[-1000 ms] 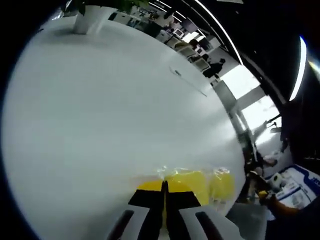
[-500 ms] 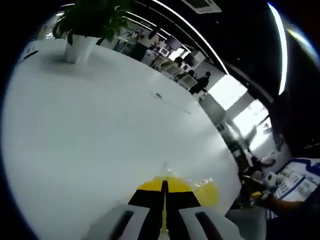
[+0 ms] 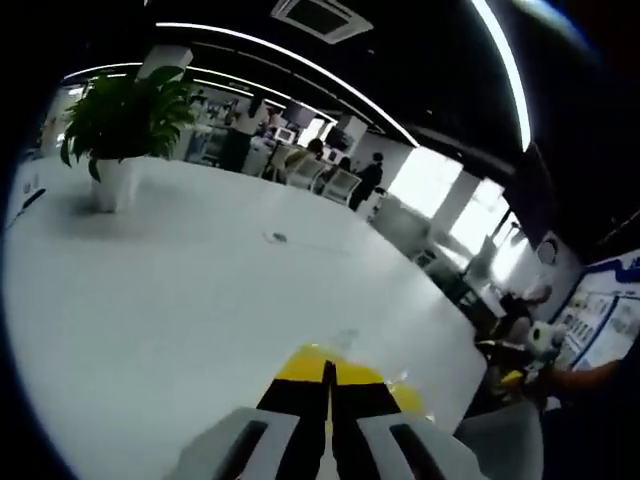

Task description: Compare the silicone blocks by pressing each to a similar depth, holding the contact briefly, and releasing to observe deformation and rebound differences across the visible hardness samples.

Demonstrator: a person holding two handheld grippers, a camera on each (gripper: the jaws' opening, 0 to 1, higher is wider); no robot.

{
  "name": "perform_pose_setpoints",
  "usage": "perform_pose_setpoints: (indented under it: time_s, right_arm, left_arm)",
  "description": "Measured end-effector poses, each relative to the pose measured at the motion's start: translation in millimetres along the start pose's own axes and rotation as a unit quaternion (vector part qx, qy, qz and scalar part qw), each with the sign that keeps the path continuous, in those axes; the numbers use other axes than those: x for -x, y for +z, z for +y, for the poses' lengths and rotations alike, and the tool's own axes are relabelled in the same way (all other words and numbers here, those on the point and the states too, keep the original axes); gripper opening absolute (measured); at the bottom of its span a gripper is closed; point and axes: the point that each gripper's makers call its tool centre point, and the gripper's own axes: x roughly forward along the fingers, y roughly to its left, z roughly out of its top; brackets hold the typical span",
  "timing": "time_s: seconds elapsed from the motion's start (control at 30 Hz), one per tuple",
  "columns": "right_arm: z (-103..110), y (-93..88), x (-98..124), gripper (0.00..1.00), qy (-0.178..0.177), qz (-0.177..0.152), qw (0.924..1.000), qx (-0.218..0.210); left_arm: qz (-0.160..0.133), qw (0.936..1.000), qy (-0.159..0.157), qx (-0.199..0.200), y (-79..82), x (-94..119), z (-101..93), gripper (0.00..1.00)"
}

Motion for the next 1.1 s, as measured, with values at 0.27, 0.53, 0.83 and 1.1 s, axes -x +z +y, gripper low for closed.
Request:
perform_pose_setpoints:
  time_s: [0.27, 0.53, 0.83, 1.1]
  right_arm:
    - [-2, 4.1, 1, 0.96, 0.01, 0.004, 0.9999, 0.003]
    - [-15, 17.9, 10, 0.96, 0.004, -0.012, 0.9999, 0.002]
    - [-1, 46.7, 14, 0.96, 0.025, -0.037, 0.9988, 0.019]
    - [11, 67.3, 14, 0.96, 0.06, -0.051, 0.9958, 0.047]
  left_arm:
    - [-0.029, 0.9987, -0.026, -0.033, 35.0, 14, -24.8, 0.0]
    - [-0.055, 0.9934, -0.068, -0.074, 76.5, 26, -59.3, 0.0]
    - [-0.082, 0.9853, -0.107, -0.105, 115.3, 37, -102.2, 0.0]
    - [-0.091, 0.9781, -0.133, -0.132, 122.0, 43, -123.1, 0.0]
